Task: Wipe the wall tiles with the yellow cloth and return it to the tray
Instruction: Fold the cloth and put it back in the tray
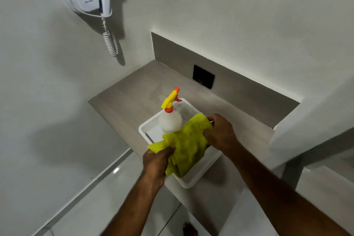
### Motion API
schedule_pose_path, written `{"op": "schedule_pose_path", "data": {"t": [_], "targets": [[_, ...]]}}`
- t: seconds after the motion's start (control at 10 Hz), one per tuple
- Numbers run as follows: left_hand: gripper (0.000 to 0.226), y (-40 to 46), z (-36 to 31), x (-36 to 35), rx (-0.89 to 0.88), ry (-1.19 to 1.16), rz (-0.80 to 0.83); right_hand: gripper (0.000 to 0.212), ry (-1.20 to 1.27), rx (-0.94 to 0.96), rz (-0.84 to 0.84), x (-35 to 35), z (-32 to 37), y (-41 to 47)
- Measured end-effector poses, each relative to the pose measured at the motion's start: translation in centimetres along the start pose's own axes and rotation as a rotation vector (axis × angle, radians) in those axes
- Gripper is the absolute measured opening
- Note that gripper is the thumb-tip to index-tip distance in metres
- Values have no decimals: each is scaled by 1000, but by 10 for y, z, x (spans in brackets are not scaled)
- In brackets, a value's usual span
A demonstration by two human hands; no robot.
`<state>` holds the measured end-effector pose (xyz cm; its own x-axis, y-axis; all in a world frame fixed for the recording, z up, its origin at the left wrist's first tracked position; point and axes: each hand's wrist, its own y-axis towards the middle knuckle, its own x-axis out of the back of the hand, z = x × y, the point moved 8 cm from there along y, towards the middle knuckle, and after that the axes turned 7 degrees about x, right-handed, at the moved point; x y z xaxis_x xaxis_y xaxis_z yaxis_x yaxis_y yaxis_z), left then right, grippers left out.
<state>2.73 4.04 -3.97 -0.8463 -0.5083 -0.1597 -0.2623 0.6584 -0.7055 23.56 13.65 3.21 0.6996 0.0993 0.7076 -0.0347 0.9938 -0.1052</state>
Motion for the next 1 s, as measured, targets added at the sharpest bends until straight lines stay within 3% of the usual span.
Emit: {"op": "schedule_pose_path", "data": {"t": [0.1,0.2,0.3,0.4,0.5,0.6,0.7,0.8,0.9,1.0], "targets": [[18,27,9,-6,-24,128,-111,40,-63,-34,22,-15,-22,18],[30,45,3,-6,-98,547,-254,34,-149,-57,78,-40,-38,29],[36,45,-9,-25,-124,761,-270,27,-267,-61,130,-60,-50,37],[39,49,-11,-46,-144,912,-265,18,-429,-18,50,-64,-56,40],[39,51,-6,-59,-215,1159,-224,42,-543,42,90,-63,-57,41],[35,49,-2,-67,-343,1552,-176,29,-621,104,86,-57,-57,47],[31,49,-6,-71,-474,1868,-227,28,-765,162,264,-63,-64,52],[29,50,-4,-69,-535,2055,-207,23,-864,96,298,-64,-64,48],[25,41,-11,-68,-649,2122,-151,13,-985,109,195,-57,-41,46],[27,29,-39,-64,-880,2035,-168,10,-931,257,65,-51,-7,50]]}}
